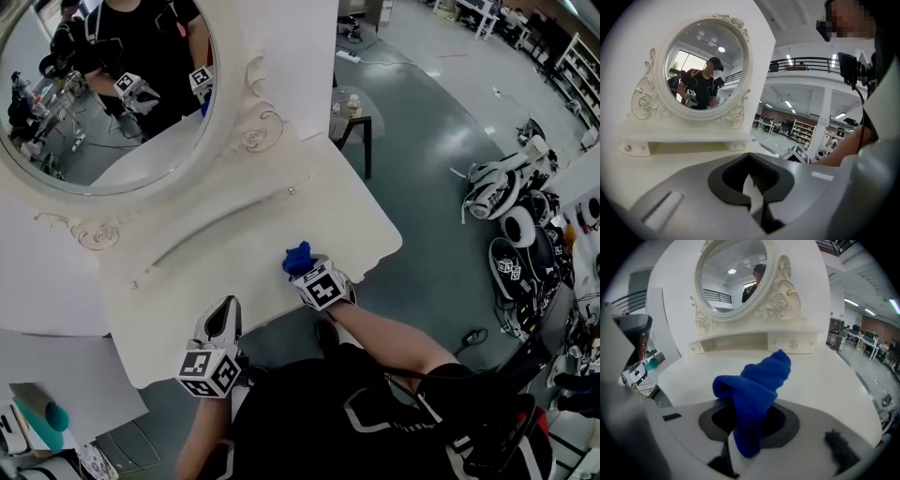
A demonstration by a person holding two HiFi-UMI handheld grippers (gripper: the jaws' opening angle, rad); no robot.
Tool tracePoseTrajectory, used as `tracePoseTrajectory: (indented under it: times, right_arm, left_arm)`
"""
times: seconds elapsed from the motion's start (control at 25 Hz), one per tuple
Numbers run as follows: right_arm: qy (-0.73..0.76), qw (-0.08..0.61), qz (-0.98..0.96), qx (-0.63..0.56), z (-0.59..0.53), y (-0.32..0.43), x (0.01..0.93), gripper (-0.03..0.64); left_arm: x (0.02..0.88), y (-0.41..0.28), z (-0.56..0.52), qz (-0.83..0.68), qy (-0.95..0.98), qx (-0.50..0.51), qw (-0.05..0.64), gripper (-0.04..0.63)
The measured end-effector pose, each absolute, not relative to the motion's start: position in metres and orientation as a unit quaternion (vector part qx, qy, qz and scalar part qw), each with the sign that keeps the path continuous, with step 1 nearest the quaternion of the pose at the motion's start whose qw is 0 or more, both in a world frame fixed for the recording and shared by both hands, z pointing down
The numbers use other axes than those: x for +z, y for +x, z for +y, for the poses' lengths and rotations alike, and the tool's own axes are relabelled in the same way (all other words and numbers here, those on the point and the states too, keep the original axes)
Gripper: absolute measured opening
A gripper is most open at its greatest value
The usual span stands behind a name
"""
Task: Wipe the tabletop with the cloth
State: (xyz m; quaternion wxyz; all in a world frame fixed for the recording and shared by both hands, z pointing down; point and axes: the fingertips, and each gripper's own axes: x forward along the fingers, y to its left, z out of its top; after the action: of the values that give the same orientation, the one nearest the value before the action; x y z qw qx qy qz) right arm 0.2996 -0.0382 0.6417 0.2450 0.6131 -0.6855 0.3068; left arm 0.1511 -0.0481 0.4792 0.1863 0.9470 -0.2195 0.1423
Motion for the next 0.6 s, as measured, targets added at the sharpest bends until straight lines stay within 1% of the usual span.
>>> tracePoseTrajectory:
  times: [0.6]
  right_arm:
    - [0.686,0.222,-0.61,0.328,0.025,0.44,0.64,0.124]
  left_arm:
    - [0.474,0.234,-0.014,-0.171,0.956,0.158,0.177,0.009]
